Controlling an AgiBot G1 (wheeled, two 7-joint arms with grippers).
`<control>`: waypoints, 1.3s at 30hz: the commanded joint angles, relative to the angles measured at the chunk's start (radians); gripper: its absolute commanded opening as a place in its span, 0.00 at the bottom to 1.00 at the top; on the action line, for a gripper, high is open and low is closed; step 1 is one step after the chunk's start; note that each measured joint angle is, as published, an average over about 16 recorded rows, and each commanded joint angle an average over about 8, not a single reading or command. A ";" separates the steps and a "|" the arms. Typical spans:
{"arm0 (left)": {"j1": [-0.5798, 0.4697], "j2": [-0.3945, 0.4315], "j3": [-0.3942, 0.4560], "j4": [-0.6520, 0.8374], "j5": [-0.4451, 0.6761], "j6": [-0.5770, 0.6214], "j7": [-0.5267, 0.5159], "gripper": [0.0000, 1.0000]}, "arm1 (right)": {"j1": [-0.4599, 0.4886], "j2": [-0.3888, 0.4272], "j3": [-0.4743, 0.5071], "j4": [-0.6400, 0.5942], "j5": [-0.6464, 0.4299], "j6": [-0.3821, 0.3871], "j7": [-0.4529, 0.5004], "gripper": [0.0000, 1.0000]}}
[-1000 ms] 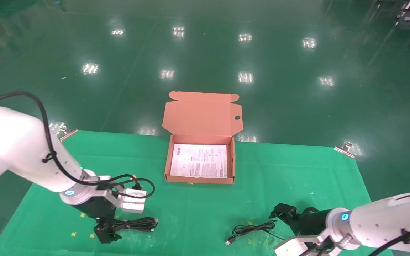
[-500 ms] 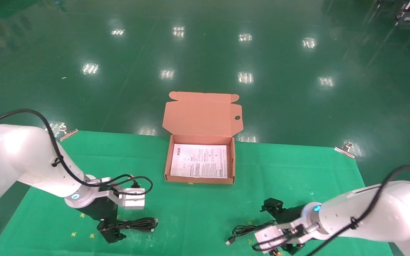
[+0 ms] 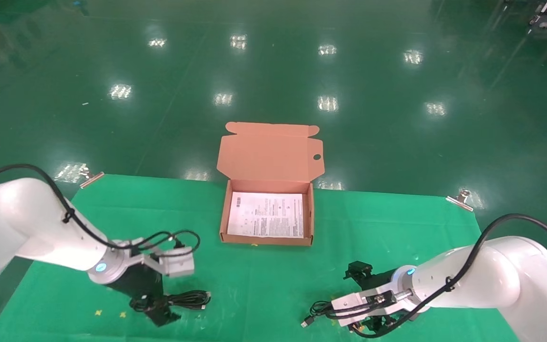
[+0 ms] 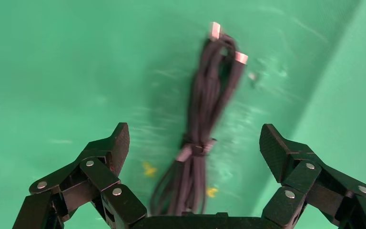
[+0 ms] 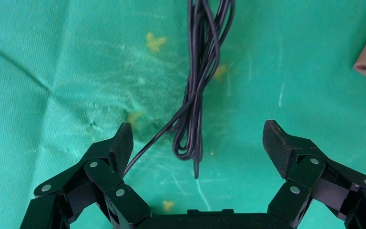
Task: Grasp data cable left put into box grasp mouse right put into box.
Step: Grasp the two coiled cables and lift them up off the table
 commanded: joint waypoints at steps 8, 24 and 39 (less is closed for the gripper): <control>0.004 0.003 -0.008 0.018 -0.012 -0.007 0.007 0.00 | 0.000 -0.004 0.002 -0.010 0.002 0.007 -0.001 0.00; 0.002 -0.001 0.000 0.000 -0.002 0.002 0.001 0.00 | 0.000 0.000 0.002 0.000 0.003 0.000 0.001 0.00; 0.001 -0.002 0.002 -0.004 0.000 0.004 0.000 0.00 | 0.000 0.001 0.001 0.002 0.003 -0.001 0.002 0.00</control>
